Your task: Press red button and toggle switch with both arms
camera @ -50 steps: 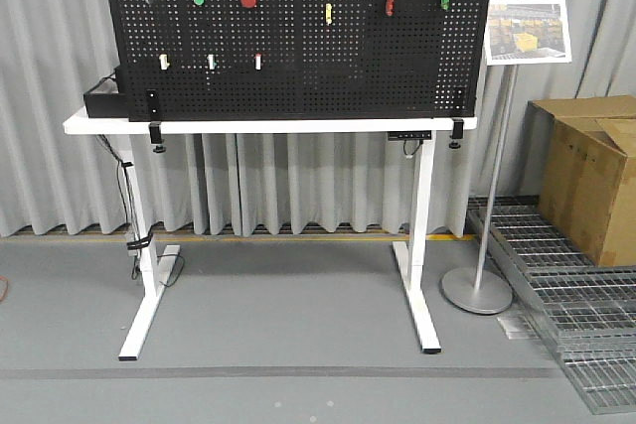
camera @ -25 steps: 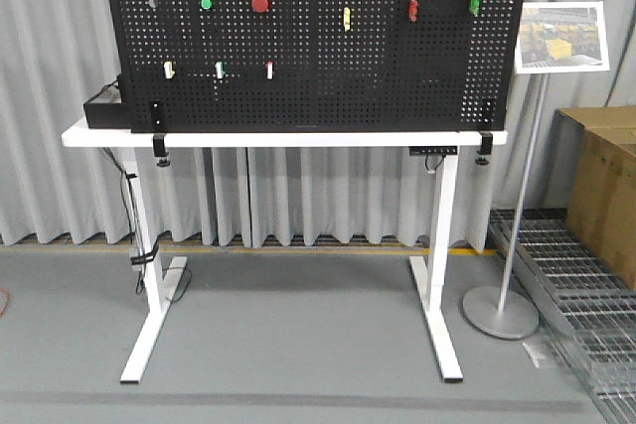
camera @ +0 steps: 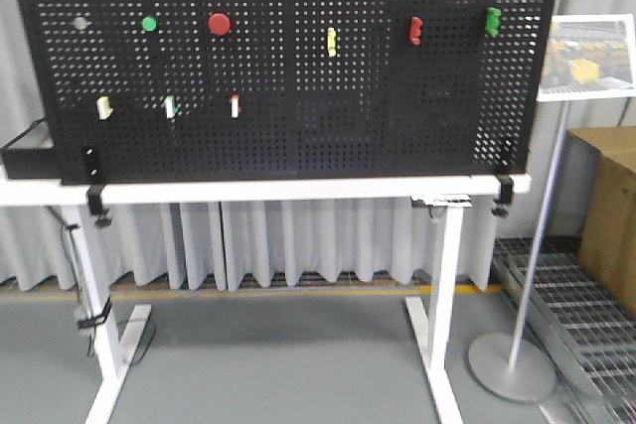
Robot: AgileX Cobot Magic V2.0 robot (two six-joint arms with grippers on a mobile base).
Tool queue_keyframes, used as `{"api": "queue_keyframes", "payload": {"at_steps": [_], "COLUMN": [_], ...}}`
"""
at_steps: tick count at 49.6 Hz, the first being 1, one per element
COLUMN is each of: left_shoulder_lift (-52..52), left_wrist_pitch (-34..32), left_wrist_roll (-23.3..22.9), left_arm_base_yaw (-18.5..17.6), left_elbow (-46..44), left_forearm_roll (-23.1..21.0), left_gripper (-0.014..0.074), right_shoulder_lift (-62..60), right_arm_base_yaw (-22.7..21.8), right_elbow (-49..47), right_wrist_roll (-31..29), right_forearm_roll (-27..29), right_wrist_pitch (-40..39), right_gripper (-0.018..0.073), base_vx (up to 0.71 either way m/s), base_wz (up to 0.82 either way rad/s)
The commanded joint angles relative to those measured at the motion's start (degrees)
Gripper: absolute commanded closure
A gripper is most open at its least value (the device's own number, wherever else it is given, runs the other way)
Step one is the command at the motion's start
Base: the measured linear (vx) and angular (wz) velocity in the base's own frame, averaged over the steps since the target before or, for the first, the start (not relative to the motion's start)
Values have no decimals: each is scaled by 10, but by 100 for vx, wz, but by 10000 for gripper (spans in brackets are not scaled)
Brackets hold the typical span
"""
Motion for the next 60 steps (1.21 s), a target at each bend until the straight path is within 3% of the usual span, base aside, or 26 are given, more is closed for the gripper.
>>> {"api": "queue_keyframes", "payload": {"at_steps": [1, 28, 60], "left_shoulder_lift": [-3, -3, -3], "left_wrist_pitch": [-47, -47, -47], "left_wrist_roll": [-3, -3, -3], "left_arm_base_yaw": [-1, -1, -1], "left_elbow": [15, 15, 15], "left_forearm_roll": [-5, -5, -5], "left_gripper": [595, 595, 595], "right_shoulder_lift": [-1, -1, -1], "right_arm_base_yaw": [-2, -2, -2], "right_elbow": [6, 6, 6], "right_wrist_roll": [-3, -3, -3], "right_forearm_roll": [-1, -1, -1], "right_wrist_pitch": [-47, -47, -47], "right_gripper": [559, 559, 559], "base_vx": [60, 59, 30], "base_wz": [0, 4, 2]}}
